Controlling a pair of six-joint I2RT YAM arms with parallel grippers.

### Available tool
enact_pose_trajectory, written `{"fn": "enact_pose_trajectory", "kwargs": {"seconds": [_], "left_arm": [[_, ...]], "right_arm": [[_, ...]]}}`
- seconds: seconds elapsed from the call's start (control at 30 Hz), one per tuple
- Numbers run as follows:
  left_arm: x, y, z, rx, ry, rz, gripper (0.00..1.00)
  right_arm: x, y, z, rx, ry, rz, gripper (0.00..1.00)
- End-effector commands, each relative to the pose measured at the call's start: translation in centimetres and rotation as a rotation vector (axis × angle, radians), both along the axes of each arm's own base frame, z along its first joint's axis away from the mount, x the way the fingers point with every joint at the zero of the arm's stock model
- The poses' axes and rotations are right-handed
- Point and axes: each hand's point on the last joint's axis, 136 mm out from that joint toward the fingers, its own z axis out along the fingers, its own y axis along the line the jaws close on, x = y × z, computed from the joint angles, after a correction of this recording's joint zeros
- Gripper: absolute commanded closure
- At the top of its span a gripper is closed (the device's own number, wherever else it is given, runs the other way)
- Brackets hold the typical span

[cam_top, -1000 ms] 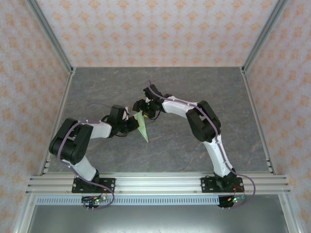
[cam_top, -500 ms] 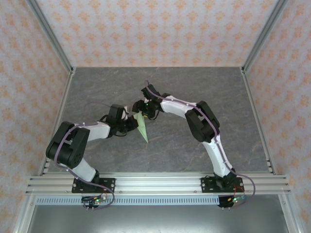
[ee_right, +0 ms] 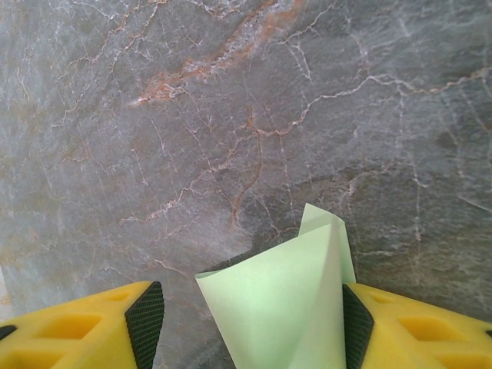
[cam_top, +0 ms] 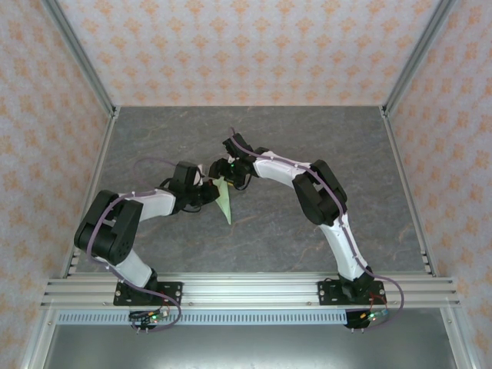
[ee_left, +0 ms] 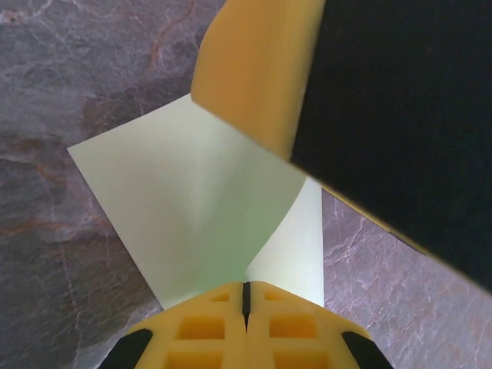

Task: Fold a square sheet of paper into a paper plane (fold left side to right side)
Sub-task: Fold the wing for the fifth time at the center of the table.

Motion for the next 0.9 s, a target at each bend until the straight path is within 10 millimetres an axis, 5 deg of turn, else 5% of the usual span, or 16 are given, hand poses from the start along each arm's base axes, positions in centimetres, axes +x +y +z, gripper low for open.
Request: {"fn": "enact_pose_trajectory", "kwargs": {"seconds": [0.0,0.87], "left_arm": [[0.6,0.5,-0.4,0.028,-0.002,0.001,1.0],[-1.0,0.4,-2.5,0.006,0.044,-0.004,1.0]], "right_arm": [[-2.2,-1.0,-3.8,-0.111,0.089,0.017,0.35],[-2.1,-0.5,-3.5,-0.097,0.078,0.035,0.35]]}}
